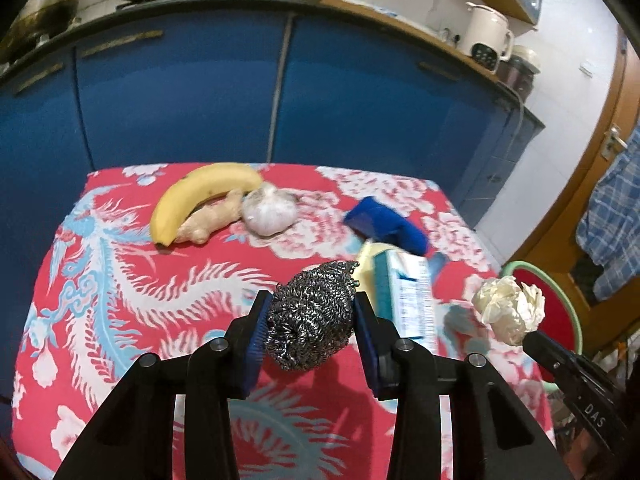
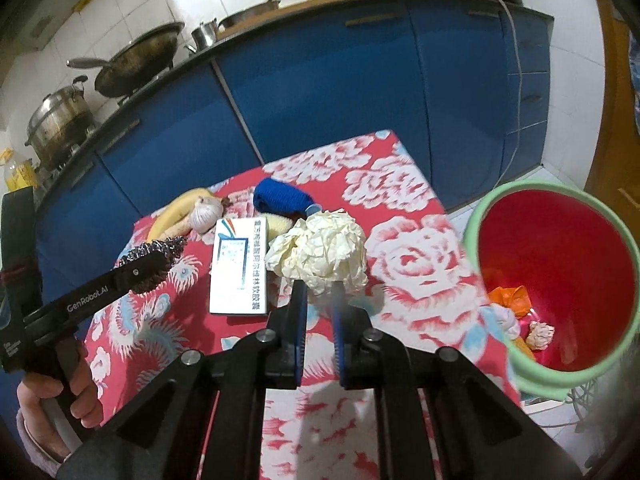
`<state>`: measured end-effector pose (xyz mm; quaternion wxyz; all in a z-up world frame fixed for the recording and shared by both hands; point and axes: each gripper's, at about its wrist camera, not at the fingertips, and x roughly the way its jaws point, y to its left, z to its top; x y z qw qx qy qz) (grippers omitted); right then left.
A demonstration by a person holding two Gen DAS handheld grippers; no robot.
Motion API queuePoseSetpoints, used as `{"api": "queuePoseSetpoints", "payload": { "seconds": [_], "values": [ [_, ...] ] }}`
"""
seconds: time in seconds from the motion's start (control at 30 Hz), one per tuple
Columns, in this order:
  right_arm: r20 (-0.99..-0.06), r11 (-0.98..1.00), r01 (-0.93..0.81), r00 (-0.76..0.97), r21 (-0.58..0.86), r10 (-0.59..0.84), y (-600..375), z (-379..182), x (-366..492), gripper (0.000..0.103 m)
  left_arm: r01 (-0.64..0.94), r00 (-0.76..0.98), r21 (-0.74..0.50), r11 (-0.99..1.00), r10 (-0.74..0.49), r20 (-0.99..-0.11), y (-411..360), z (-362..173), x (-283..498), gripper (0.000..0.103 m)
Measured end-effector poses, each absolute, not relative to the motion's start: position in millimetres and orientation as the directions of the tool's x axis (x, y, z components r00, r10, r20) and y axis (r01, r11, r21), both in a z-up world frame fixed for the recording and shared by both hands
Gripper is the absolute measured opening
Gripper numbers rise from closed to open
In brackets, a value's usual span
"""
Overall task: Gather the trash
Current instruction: 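Carry the scrubber and paper over the red bucket and open both tools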
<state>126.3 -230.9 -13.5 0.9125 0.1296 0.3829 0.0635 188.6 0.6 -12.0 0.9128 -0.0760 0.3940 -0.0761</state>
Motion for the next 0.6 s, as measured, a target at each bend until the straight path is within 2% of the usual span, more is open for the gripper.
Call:
{"api": "queuePoseSetpoints", "payload": {
  "seconds": [0.6],
  "values": [
    [-0.662, 0.946, 0.15, 0.745, 0.287, 0.083, -317.0, 3.1, 81.2, 0.014, 0.254, 0.666, -0.198, 0.947, -0.32, -0.674, -84.1, 18.2, 167.9, 0.041]
  ]
}}
